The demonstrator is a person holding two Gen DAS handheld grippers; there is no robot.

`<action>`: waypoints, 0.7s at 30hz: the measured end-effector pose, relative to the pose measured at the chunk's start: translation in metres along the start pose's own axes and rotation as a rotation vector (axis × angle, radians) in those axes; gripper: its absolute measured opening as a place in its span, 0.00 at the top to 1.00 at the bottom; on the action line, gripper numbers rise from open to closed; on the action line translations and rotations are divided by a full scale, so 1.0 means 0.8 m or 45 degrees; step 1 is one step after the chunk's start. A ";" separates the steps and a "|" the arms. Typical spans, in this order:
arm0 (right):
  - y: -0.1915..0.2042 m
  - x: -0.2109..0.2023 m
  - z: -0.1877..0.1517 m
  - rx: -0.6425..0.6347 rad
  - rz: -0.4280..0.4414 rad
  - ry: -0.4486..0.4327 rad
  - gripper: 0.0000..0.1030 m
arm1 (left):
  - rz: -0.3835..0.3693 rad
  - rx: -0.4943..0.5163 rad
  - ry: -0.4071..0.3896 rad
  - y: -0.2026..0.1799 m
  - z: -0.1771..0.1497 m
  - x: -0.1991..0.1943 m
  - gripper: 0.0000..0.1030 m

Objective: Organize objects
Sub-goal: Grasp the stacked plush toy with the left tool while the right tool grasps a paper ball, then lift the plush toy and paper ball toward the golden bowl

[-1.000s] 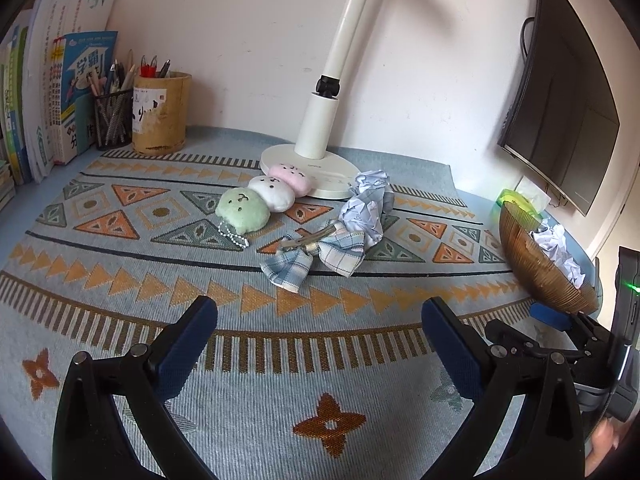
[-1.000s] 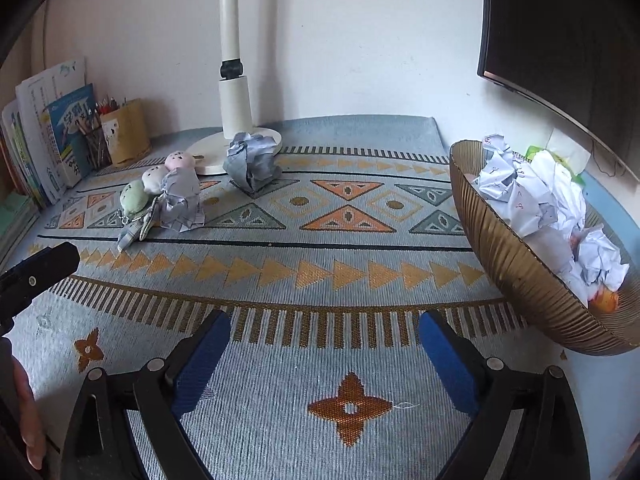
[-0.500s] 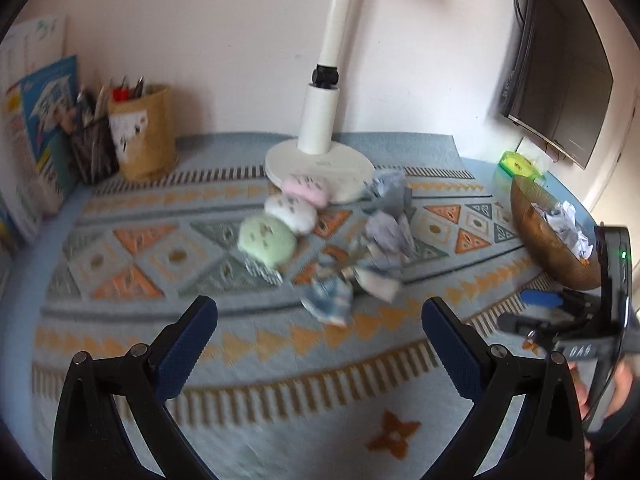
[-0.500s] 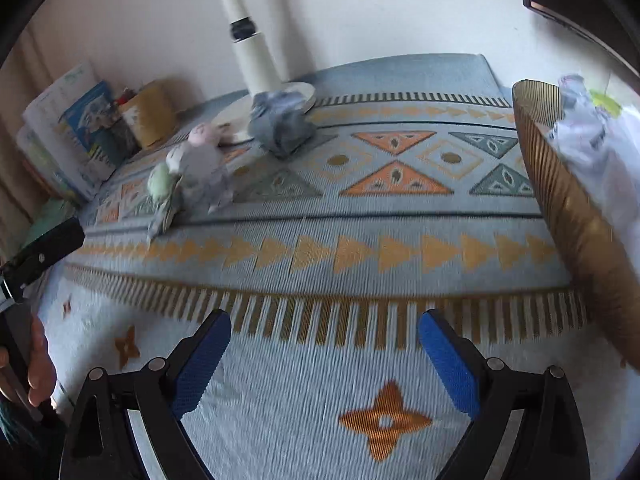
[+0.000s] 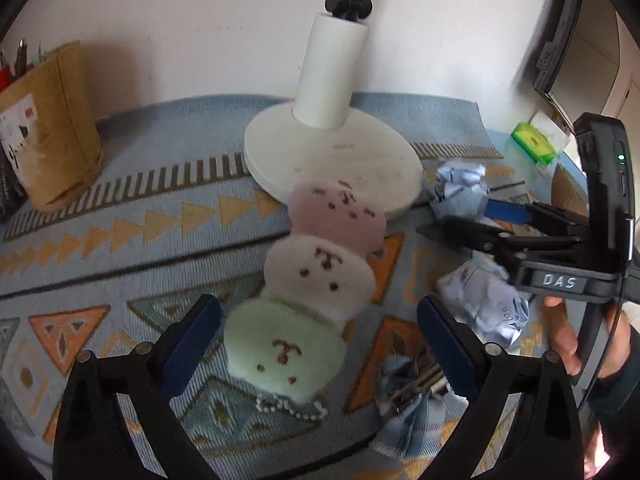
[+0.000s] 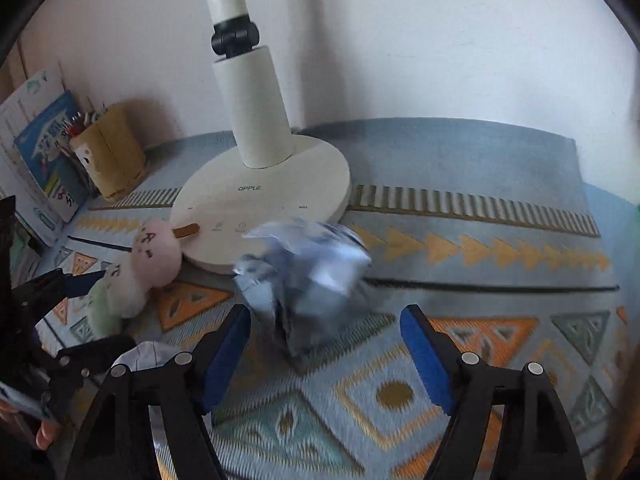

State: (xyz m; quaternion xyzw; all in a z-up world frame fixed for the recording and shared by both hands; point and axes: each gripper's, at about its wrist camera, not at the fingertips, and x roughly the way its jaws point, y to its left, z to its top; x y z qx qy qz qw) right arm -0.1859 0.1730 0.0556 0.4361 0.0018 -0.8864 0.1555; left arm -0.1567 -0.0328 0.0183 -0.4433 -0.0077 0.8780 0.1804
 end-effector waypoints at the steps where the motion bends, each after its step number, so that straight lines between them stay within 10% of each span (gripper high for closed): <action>1: -0.001 0.004 0.002 0.013 0.014 0.004 0.32 | 0.059 -0.007 0.000 -0.002 0.003 0.002 0.09; 3: -0.001 0.005 0.005 0.026 0.017 -0.009 0.37 | 0.042 -0.027 0.038 -0.001 0.008 0.007 0.31; 8: -0.008 -0.011 0.002 0.053 0.027 -0.075 0.46 | 0.026 -0.021 -0.013 -0.007 0.007 0.003 0.43; 21: -0.022 -0.195 -0.148 0.061 0.100 -0.115 0.43 | -0.087 -0.063 -0.182 -0.119 -0.092 -0.134 0.43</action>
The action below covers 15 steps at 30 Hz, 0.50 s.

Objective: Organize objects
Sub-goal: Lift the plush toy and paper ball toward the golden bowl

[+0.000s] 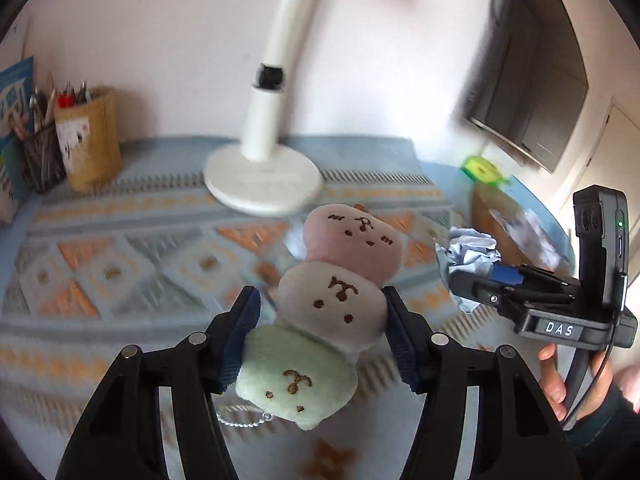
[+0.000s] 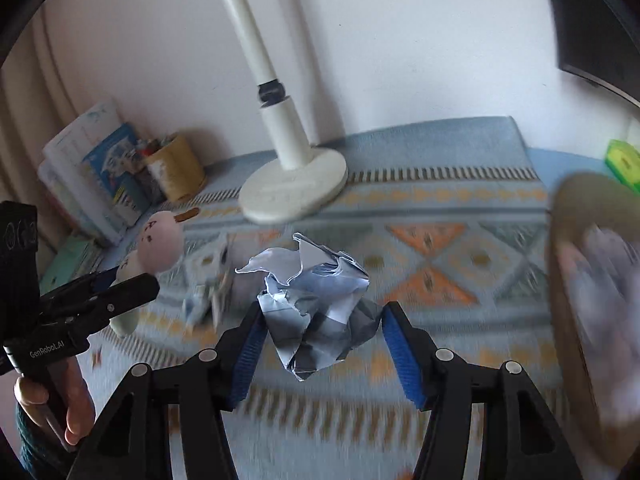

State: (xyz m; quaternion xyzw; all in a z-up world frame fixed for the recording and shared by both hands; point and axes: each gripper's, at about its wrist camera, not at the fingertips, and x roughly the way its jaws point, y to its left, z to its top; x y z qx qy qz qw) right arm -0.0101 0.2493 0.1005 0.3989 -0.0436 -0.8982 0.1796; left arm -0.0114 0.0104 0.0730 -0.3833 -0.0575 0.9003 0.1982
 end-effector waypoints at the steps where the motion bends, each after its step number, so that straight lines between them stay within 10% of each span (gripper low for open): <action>1: 0.001 -0.012 -0.024 -0.017 -0.031 0.001 0.43 | 0.009 -0.005 0.012 -0.010 -0.017 -0.002 0.43; 8: -0.008 -0.025 -0.104 -0.078 -0.269 0.028 0.40 | 0.337 0.003 0.006 -0.057 -0.087 0.009 0.42; 15: -0.028 -0.031 -0.119 0.036 -0.195 0.005 0.31 | 0.326 -0.078 0.012 -0.034 -0.085 0.012 0.38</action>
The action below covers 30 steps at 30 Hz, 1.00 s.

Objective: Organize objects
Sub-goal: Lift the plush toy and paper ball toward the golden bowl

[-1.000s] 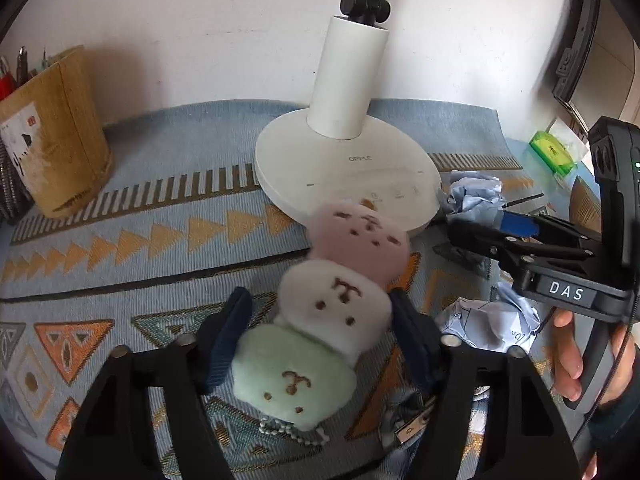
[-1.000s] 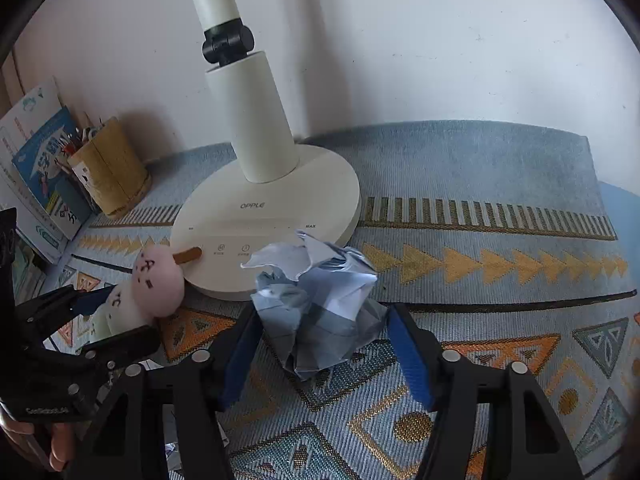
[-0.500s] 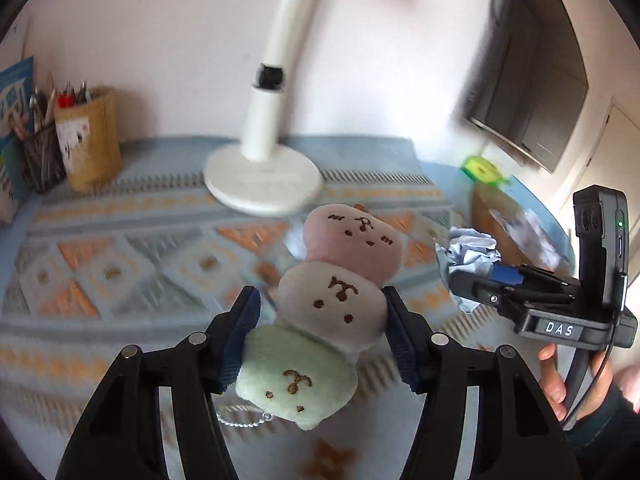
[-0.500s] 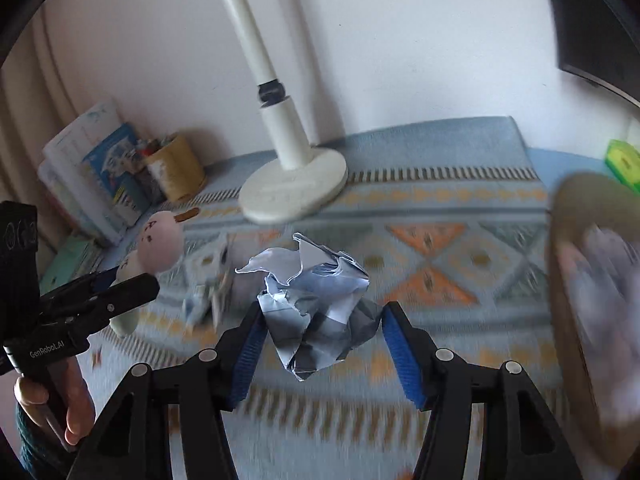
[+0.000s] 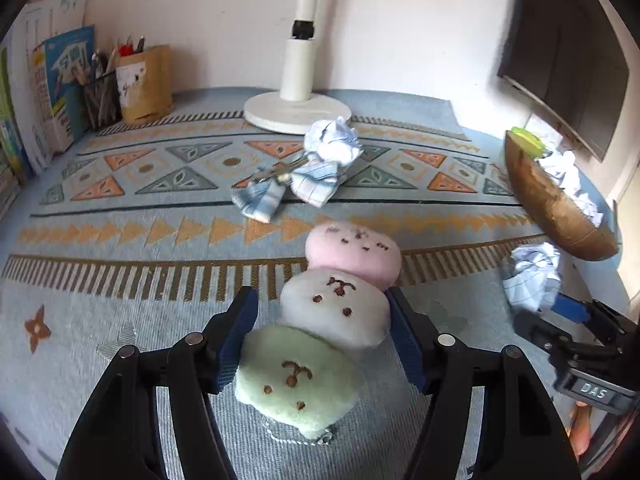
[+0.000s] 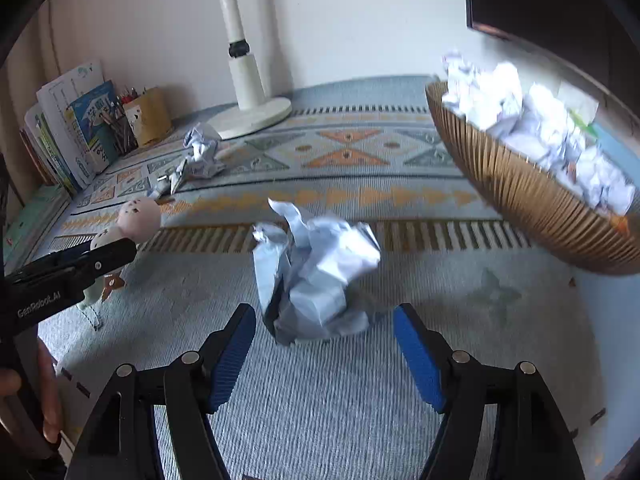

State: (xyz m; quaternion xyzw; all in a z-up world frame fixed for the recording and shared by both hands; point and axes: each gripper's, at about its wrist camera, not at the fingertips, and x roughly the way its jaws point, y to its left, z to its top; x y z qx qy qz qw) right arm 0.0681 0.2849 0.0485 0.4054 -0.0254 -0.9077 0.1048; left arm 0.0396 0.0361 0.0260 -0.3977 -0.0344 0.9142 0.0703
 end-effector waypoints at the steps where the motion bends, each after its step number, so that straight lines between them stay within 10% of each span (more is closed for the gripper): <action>1: -0.005 -0.002 0.000 0.028 0.023 -0.005 0.31 | 0.016 0.010 0.001 -0.003 -0.002 0.000 0.38; 14: 0.026 0.015 0.036 -0.073 -0.111 0.074 0.15 | 0.062 0.071 0.011 -0.012 -0.010 0.002 0.38; 18: 0.027 0.029 0.033 -0.116 -0.153 0.123 0.34 | 0.034 0.086 0.069 -0.015 -0.011 0.011 0.35; 30: 0.043 0.013 0.020 -0.243 -0.212 0.075 0.35 | 0.013 0.154 0.127 -0.026 -0.013 0.019 0.18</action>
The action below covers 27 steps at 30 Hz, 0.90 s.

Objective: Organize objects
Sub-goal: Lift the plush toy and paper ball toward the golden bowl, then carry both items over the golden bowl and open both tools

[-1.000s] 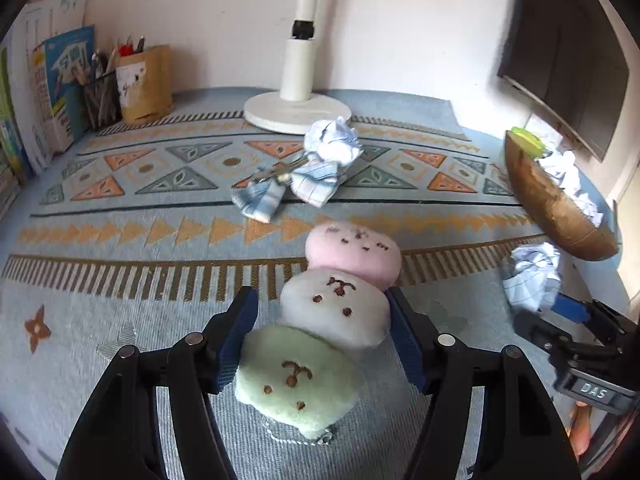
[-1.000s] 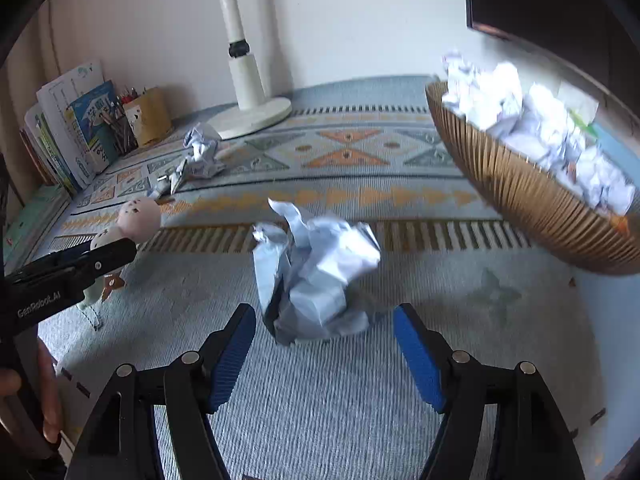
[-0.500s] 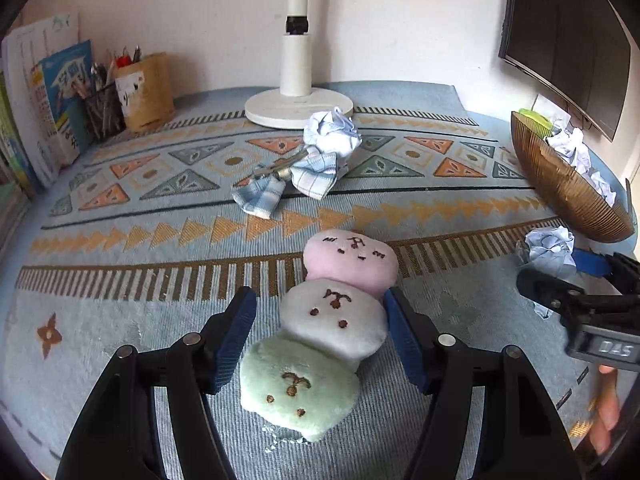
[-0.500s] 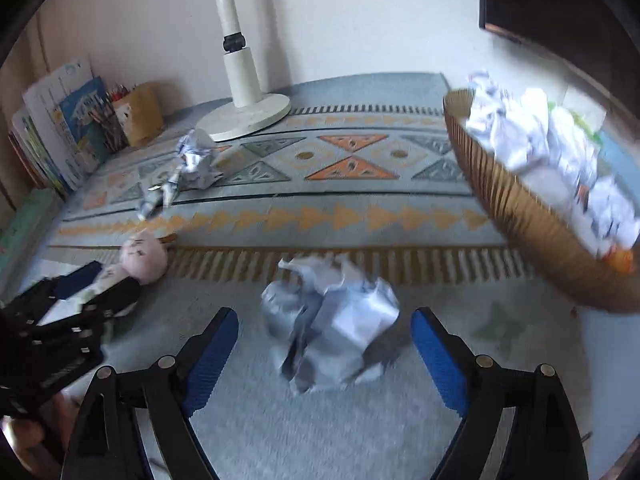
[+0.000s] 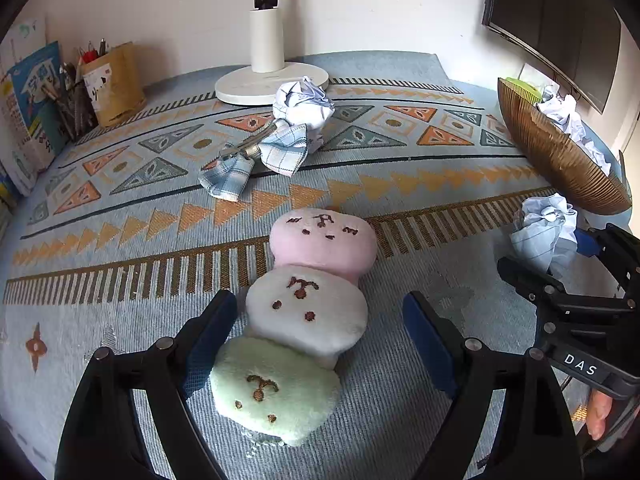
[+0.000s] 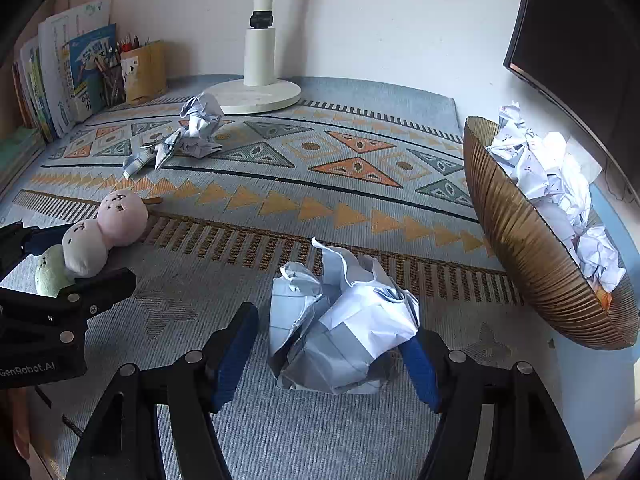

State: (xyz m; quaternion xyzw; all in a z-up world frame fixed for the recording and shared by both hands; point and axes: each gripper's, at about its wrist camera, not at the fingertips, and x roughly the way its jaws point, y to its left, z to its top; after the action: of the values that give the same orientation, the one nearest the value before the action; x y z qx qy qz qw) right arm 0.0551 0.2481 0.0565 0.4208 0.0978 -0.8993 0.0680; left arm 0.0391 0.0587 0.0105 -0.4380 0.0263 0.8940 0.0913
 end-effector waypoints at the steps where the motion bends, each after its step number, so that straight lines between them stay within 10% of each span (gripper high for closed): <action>1: -0.002 0.005 0.002 0.015 0.014 0.006 0.35 | 0.006 -0.003 0.000 0.000 0.000 0.000 0.18; 16: 0.002 0.004 0.002 0.021 0.003 0.003 0.36 | 0.055 -0.021 0.011 0.004 0.004 0.005 0.18; 19: 0.003 0.001 0.001 0.018 0.011 -0.021 0.51 | 0.078 -0.052 -0.045 0.009 0.001 -0.004 0.49; 27: 0.006 -0.016 -0.002 0.008 0.011 -0.120 0.53 | 0.062 -0.017 -0.186 0.003 -0.004 -0.029 0.56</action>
State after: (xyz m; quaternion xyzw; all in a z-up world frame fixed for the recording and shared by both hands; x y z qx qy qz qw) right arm 0.0656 0.2440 0.0650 0.3784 0.0896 -0.9182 0.0751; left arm 0.0554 0.0524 0.0266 -0.3714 0.0241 0.9257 0.0683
